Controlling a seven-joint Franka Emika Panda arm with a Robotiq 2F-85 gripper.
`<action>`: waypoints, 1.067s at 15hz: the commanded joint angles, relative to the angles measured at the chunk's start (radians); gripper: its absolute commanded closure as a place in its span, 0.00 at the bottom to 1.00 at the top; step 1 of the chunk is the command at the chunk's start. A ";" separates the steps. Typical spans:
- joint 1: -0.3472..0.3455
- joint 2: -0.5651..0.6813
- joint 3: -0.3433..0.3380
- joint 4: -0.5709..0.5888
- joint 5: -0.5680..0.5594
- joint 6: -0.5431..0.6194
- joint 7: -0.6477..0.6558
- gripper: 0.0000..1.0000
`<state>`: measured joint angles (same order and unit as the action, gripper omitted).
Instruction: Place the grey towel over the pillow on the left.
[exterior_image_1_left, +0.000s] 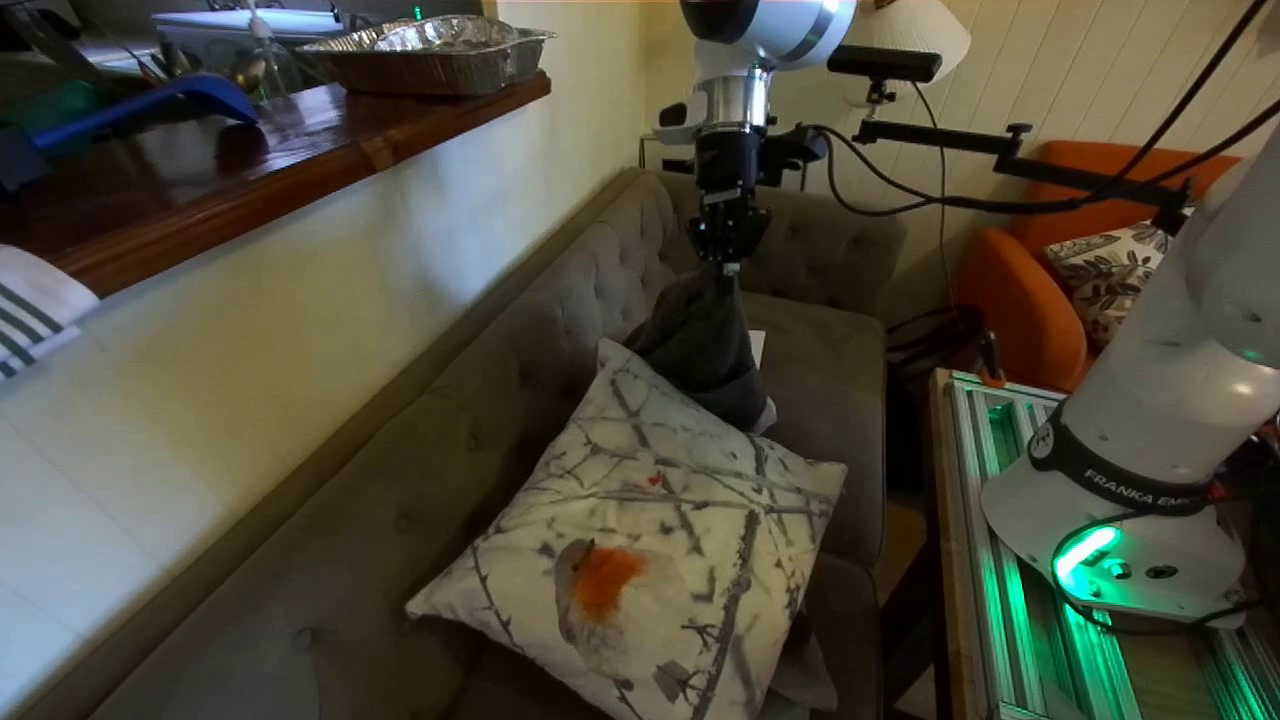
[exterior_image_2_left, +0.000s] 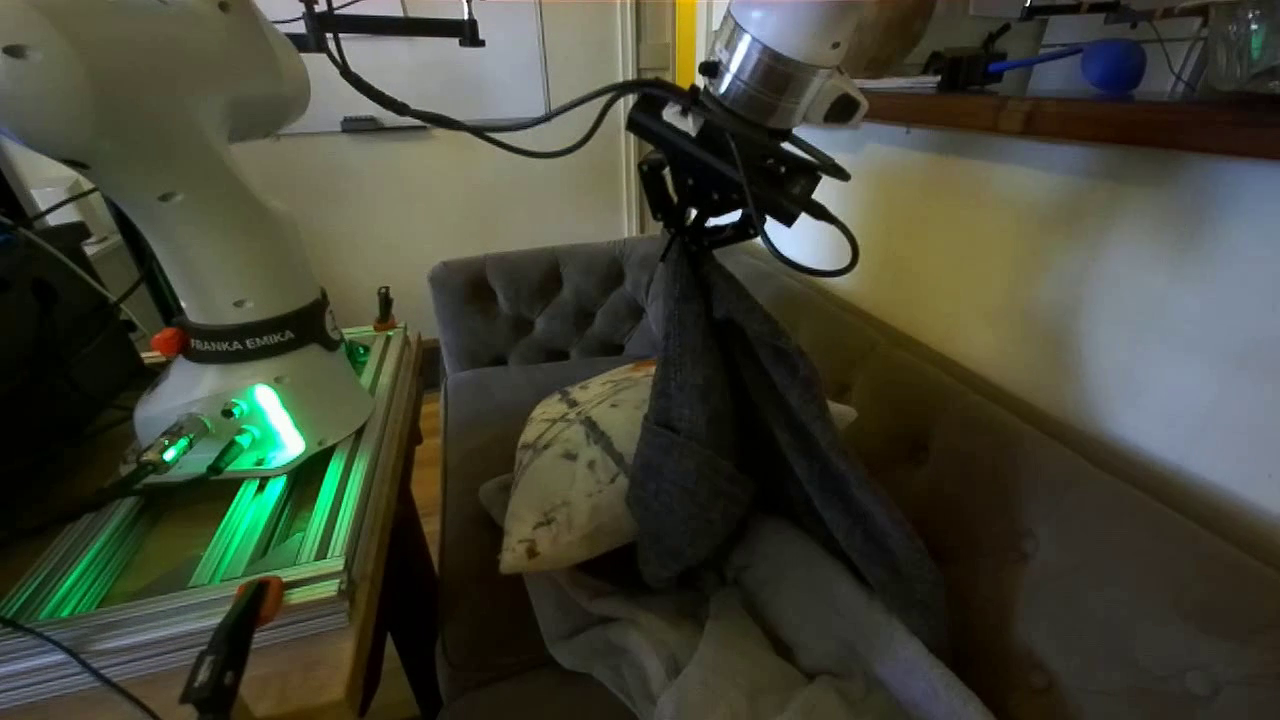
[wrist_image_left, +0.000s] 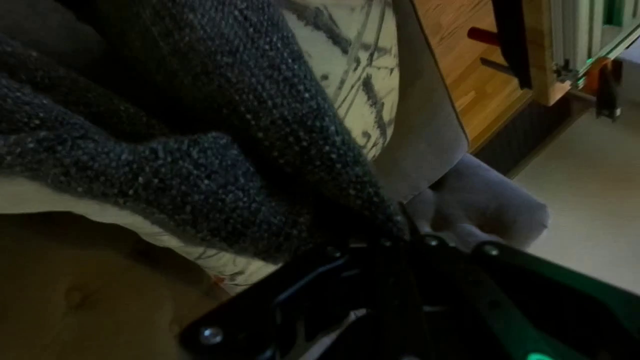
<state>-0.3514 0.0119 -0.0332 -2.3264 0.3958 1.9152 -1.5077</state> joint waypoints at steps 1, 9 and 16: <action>0.099 0.030 -0.037 0.013 0.016 -0.095 -0.106 0.99; 0.195 0.275 0.004 0.158 -0.030 -0.260 -0.176 0.99; 0.225 0.493 0.031 0.344 -0.120 -0.335 -0.062 0.99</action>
<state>-0.1429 0.4099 -0.0157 -2.0863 0.3147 1.6380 -1.6369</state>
